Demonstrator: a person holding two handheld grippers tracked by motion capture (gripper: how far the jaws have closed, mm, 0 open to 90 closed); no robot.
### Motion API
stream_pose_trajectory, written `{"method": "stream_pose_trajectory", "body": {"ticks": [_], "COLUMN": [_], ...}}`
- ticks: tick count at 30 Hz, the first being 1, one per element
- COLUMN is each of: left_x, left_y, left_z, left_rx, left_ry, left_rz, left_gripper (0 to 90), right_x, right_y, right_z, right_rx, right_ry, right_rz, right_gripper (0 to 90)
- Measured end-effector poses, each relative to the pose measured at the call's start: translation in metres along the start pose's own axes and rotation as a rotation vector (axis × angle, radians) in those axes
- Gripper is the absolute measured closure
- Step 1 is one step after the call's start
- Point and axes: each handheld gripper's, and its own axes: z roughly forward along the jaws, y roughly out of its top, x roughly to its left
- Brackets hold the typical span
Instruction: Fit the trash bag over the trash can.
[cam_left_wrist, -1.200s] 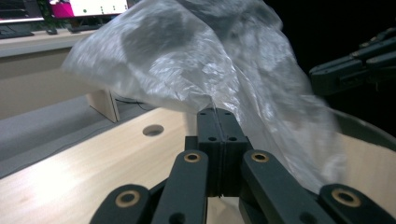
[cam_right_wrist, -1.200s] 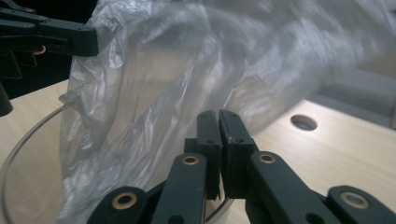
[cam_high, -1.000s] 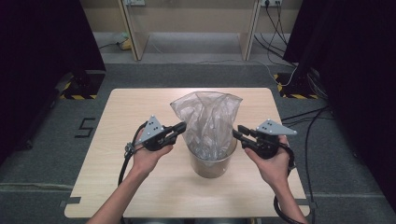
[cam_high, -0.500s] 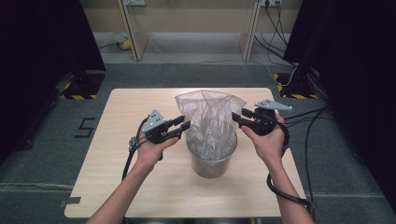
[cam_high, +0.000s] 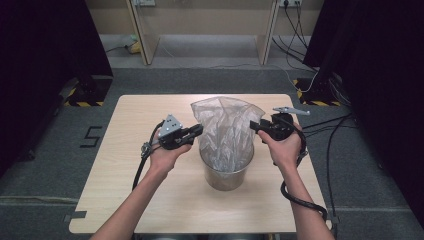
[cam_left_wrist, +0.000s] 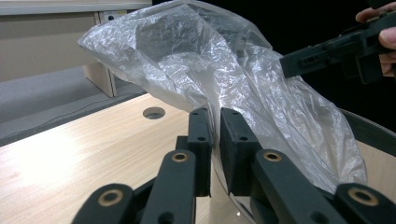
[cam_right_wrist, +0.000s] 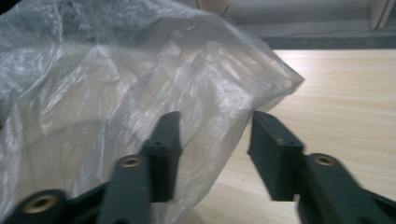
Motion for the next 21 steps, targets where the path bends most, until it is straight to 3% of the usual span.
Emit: {"method": "stream_pose_trajectory", "body": {"ticks": [3,6,9,11,13,15,17,21], "left_x": [0.001,0.001,-0.001,-0.002,-0.001,0.003,0.007,0.018], "left_y": [-0.001,0.000,0.001,0.003,0.004,0.005,0.006,0.005], "left_z": [0.003,0.001,-0.008,-0.018,-0.023,-0.024,-0.021,-0.004], "left_rx": [0.011,0.011,-0.028,-0.075,-0.088,-0.085,-0.065,-0.014], "left_ry": [0.002,0.006,-0.028,-0.024,-0.015,-0.020,-0.010,-0.016], "left_rz": [-0.010,-0.007,-0.004,-0.027,-0.061,-0.122,-0.145,-0.201], "left_gripper": [86.1,88.8,86.8,76.4,62.2,52.1,46.1,45.2], "right_x": [0.000,0.003,0.008,0.012,0.015,0.016,0.017,0.018], "right_y": [-0.002,-0.003,-0.003,-0.006,-0.009,-0.012,-0.015,-0.017], "right_z": [0.000,-0.005,-0.018,-0.028,-0.037,-0.042,-0.045,-0.047], "right_rx": [0.007,-0.019,-0.069,-0.103,-0.127,-0.144,-0.152,-0.152], "right_ry": [0.043,0.065,0.083,0.099,0.115,0.125,0.127,0.134], "right_rz": [-0.003,-0.029,-0.076,-0.110,-0.135,-0.160,-0.177,-0.190], "right_gripper": [80.5,89.7,90.0,90.0,90.0,90.0,90.0,90.0]}}
